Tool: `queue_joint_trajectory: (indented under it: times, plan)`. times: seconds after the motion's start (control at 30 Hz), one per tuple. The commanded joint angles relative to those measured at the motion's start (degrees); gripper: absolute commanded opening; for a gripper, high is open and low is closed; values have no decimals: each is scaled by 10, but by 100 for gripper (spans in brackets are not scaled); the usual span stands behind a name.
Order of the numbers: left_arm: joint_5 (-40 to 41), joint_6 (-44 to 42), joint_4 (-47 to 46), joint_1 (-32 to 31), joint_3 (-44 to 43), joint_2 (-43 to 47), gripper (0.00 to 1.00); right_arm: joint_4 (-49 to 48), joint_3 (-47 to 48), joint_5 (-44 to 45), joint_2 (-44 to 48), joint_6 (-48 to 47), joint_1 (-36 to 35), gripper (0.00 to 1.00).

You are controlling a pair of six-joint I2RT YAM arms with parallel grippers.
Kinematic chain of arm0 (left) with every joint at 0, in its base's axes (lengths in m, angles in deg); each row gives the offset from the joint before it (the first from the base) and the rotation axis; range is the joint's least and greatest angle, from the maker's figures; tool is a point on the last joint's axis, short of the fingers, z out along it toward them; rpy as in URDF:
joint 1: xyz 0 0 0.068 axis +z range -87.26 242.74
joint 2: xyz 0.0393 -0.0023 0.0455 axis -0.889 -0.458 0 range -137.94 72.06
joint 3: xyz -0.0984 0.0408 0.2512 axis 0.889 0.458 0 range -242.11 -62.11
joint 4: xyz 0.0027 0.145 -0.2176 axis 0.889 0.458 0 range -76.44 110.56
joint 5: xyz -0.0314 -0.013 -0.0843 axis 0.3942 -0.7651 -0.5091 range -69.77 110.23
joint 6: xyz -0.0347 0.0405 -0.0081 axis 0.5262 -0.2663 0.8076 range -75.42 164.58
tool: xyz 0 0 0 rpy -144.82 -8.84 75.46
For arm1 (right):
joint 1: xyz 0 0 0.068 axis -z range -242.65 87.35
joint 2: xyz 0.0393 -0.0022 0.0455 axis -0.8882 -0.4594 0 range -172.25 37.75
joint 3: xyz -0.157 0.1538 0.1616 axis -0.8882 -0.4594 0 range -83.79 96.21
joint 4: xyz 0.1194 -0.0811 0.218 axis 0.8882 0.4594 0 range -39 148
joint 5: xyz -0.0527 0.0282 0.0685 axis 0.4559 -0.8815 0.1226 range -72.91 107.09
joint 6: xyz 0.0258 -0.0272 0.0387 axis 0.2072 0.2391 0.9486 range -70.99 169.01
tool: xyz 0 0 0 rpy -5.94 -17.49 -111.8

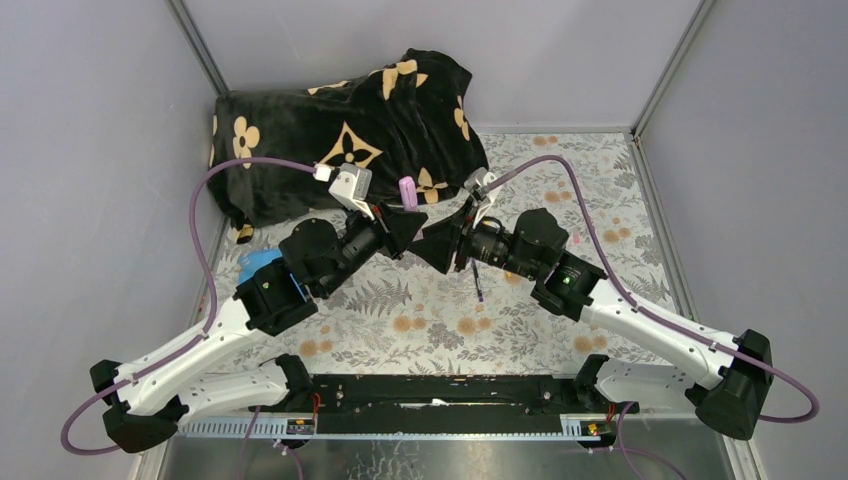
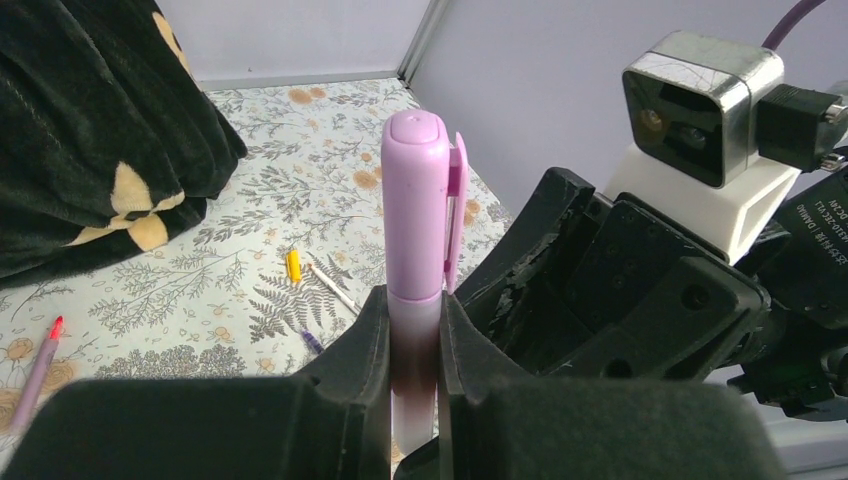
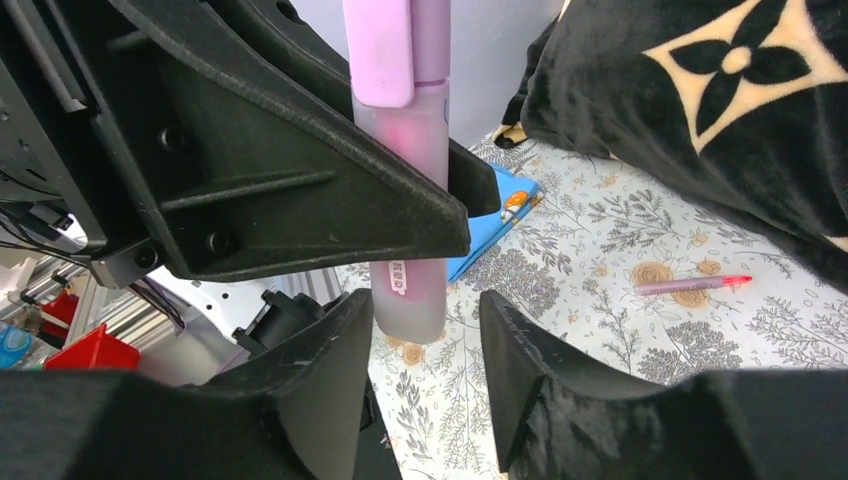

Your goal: Insert the pens into the pen caps

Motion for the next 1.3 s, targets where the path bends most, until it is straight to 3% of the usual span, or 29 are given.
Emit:
queue_joint_trajectory:
  times: [0.0,0.1,0.23,0.33,0.6,0.87,1.07,1.27]
  plan:
    - [10,6,-41,2,-13,0,0,-49,30,-9,-1,8,-6,48]
    - [9,7,-41,2,-14,-2,0,-52,28,-6,-1,8,-6,39]
    - [9,9,-41,2,-12,-2,1,-63,21,-1,5,14,-6,17]
    - [9,12,-43,2,-6,-1,10,-72,15,3,9,19,-5,7]
    - [2,17,-42,2,1,-2,20,-93,0,23,23,30,-5,0]
    - [-12,20,-39,2,4,-7,33,-100,-5,29,30,30,-5,0]
    - [-16,20,-40,2,2,-13,32,-103,-5,25,31,34,-6,0]
    - [-22,20,-38,2,1,-15,13,-103,-10,28,34,34,-6,0]
